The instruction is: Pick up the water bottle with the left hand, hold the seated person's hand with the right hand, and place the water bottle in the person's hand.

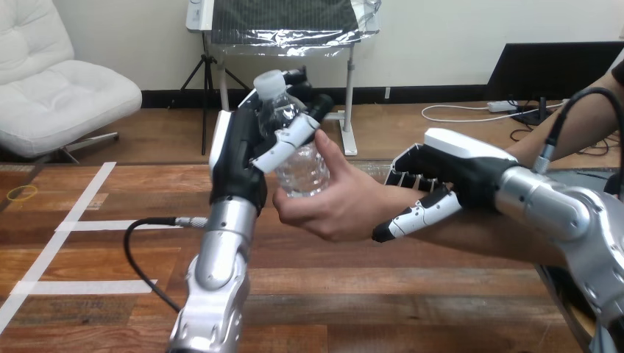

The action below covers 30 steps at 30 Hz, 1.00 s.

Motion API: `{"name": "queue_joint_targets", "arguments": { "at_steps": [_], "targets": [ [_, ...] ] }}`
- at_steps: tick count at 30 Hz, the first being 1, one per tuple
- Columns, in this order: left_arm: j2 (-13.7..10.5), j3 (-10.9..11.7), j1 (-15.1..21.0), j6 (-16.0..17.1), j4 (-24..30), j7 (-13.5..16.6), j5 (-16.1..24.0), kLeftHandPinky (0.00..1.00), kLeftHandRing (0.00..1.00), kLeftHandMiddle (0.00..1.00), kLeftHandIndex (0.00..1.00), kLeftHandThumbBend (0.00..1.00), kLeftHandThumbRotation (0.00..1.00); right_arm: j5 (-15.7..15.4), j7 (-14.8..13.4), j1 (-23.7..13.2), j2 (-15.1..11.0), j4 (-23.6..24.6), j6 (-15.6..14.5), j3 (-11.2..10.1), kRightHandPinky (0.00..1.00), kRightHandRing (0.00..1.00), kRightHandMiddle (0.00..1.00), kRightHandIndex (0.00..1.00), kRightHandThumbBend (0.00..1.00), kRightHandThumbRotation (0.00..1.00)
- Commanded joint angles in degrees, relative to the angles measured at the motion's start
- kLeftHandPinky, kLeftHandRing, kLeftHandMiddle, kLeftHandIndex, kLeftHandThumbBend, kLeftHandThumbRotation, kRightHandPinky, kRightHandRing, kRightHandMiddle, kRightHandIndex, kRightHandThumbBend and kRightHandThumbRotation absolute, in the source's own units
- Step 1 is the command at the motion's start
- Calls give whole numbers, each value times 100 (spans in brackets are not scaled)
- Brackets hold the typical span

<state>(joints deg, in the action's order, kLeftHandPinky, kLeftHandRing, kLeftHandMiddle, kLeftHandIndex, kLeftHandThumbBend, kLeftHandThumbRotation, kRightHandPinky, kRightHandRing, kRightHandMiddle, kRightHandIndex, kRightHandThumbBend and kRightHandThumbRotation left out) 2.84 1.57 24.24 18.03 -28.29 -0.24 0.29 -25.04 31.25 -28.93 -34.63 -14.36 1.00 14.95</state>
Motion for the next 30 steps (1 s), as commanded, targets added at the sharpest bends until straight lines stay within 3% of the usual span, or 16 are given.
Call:
{"name": "queue_joint_targets", "arguments": {
  "at_steps": [1, 11, 14, 23, 30],
  "targets": [
    [-67, -7, -143, -79, 883, -94, -113, 65, 73, 79, 78, 75, 79, 121, 18, 299, -86, 401, -117, -178, 49, 60, 68, 75, 96, 57],
    [-148, -2, -633, -285, 1761, -233, -271, 70, 76, 81, 80, 68, 81, 313, 24, 701, -189, 903, -194, -442, 58, 70, 77, 83, 100, 58],
    [-204, -3, -752, -307, 1939, -223, -197, 70, 77, 81, 80, 70, 81, 358, 40, 780, -233, 983, -161, -495, 60, 73, 79, 85, 100, 59],
    [-347, -7, -1060, -313, 2392, -178, -36, 63, 75, 80, 81, 91, 75, 530, 80, 1016, -287, 1236, -149, -682, 66, 82, 86, 91, 100, 62],
    [-372, -9, -1274, -370, 2698, -210, -139, 57, 72, 79, 79, 98, 73, 760, 133, 1166, -279, 1373, -169, -838, 68, 85, 89, 94, 100, 64]
  ]
}}
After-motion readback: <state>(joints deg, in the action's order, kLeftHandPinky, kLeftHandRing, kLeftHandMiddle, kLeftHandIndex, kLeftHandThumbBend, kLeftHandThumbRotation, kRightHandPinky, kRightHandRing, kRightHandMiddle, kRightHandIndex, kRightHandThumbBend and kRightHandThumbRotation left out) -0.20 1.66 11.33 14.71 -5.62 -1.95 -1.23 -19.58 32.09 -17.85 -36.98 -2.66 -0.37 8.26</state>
